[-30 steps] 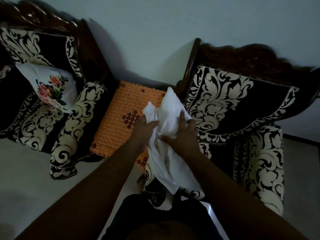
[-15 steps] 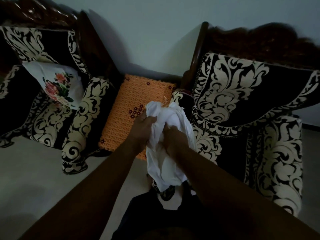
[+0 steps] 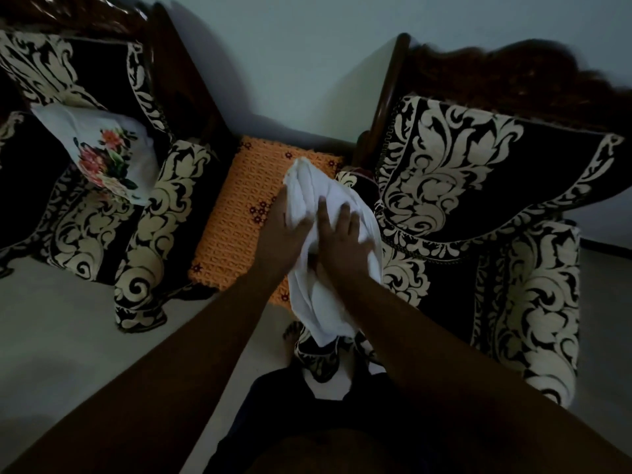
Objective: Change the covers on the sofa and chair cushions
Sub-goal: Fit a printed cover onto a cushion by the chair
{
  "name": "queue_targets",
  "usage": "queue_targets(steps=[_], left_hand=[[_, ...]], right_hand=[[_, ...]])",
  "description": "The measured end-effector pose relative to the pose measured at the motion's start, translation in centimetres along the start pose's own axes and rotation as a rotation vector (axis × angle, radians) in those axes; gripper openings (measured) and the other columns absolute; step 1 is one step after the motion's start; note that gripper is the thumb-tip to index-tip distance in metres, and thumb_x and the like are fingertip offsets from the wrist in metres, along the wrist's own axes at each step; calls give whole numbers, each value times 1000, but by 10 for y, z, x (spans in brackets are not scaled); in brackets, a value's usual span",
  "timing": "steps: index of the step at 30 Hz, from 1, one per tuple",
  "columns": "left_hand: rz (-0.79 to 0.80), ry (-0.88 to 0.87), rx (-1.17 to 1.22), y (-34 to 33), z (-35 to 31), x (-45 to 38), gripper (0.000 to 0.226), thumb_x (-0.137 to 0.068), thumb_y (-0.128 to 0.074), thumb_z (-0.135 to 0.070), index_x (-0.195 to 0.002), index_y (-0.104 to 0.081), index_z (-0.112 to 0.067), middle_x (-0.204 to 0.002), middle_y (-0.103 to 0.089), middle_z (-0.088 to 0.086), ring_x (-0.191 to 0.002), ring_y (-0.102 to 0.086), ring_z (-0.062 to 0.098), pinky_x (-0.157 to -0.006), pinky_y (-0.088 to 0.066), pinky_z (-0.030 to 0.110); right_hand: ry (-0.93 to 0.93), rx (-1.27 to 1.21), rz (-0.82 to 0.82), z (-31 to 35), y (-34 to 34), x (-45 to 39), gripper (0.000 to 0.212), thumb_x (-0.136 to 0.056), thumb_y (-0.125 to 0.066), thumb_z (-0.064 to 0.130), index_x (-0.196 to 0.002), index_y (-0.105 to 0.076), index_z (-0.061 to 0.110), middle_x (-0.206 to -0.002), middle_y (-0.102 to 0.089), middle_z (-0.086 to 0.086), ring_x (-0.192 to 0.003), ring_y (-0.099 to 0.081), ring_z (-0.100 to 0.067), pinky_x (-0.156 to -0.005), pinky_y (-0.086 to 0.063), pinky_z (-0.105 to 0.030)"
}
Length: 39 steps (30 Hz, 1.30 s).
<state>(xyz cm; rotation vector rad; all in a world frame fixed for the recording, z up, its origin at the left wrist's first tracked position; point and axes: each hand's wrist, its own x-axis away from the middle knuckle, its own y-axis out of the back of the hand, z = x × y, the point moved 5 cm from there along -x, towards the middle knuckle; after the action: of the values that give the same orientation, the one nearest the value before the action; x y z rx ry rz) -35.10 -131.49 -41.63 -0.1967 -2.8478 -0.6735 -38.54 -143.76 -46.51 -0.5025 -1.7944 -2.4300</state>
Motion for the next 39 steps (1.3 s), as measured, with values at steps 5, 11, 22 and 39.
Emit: queue_targets(steps=[5, 11, 22, 39], left_hand=[[107, 200, -25, -13, 46, 83, 75, -84, -77, -51, -146, -43, -24, -135, -60, -5, -122, -60, 14, -94, -52, 32], [119, 234, -184, -19, 61, 122, 75, -79, -51, -46, -149, -47, -19, -139, -60, 6, -126, -57, 24, -100, -47, 35], [280, 165, -89, -39, 51, 156, 89, -71, -66, -34, -152, -32, -21, -146, -50, 0, -133, -50, 18, -106, -46, 37], [305, -173, -265, -2, 10, 136, 69, -92, -65, -17, -152, -35, -33, -88, -69, 0, -68, -63, 11, -56, -43, 24]], right_hand=[[-15, -235, -11, -9, 25, -3, 111, -86, -67, 53, -158, 16, 35, -168, 7, -12, -155, -3, -33, -110, -30, -68], [131, -401, -160, -41, 38, 66, 94, -90, -58, 61, -162, -7, 28, -169, -4, -11, -155, -8, -28, -119, -25, -59], [116, 56, -54, -31, -38, 84, 91, -93, -48, 52, -161, 8, 28, -169, 11, -10, -155, 7, -34, -111, -15, -75], [138, -232, -448, -35, -2, 191, 35, -90, -61, 53, -117, -67, 31, -111, -57, 5, -108, -53, -24, -87, -43, -43]])
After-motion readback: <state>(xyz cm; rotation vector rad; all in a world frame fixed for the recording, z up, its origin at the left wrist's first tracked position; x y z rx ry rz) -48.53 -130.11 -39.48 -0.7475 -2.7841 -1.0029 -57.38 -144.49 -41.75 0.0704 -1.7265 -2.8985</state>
